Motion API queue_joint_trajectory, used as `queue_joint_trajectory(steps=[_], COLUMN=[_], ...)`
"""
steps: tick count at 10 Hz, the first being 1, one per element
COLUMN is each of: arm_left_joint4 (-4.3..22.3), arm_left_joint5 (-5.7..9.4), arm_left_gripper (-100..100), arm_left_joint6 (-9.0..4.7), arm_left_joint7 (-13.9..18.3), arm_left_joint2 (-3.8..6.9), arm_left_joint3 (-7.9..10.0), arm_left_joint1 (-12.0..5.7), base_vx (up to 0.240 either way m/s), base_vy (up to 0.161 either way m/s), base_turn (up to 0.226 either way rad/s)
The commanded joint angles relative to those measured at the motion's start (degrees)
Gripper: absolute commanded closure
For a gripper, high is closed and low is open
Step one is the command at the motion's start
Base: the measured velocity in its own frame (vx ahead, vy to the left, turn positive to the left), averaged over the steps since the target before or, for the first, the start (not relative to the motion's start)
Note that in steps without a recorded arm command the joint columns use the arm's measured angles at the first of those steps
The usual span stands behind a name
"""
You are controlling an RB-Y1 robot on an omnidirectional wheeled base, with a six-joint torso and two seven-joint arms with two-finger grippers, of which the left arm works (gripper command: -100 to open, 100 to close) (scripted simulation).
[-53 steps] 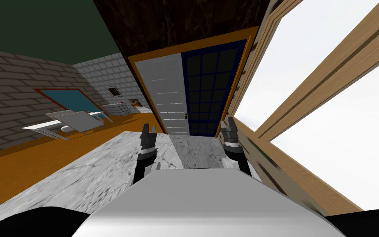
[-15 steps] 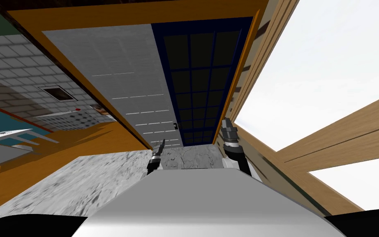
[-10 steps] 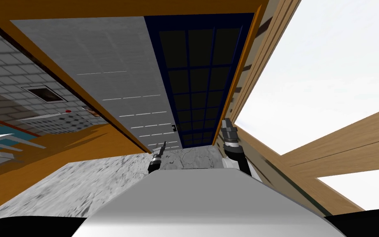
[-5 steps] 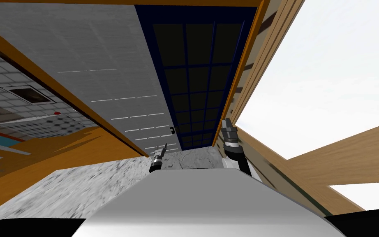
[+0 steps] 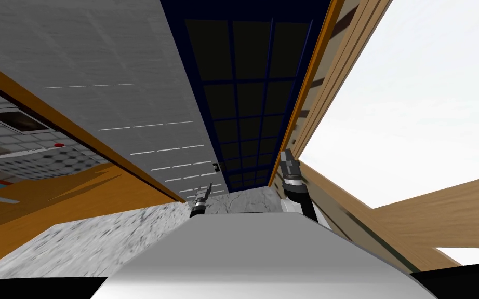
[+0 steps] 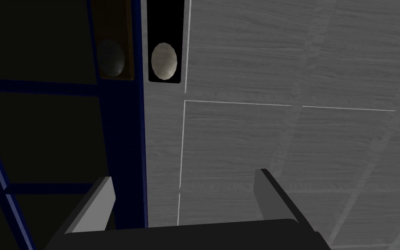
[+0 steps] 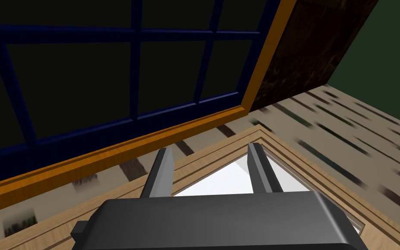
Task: Pull the door open
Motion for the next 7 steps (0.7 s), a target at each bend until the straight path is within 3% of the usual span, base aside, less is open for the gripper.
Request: queue_joint_trajectory(steps=[1, 6, 7], arm_left_joint4=[2.01, 7.41, 7.03], arm_left_joint5=[-0.47, -1.48, -1.32], arm_left_gripper=[-100, -100, -100], arm_left_joint6=[-0.37, -1.53, -1.55], arm_left_joint7=[-2.32, -7.54, -6.84], arm_left_joint2=[-0.48, -1.49, -1.32], arm_left_joint3=[0.41, 1.50, 1.42], arm_left_joint1=[-0.63, -2.76, -2.55], base_vx=[0.120, 0.142, 0.073], base_vy=[0.019, 0.026, 0.015], base_turn=[-0.066, -0.058, -0.014])
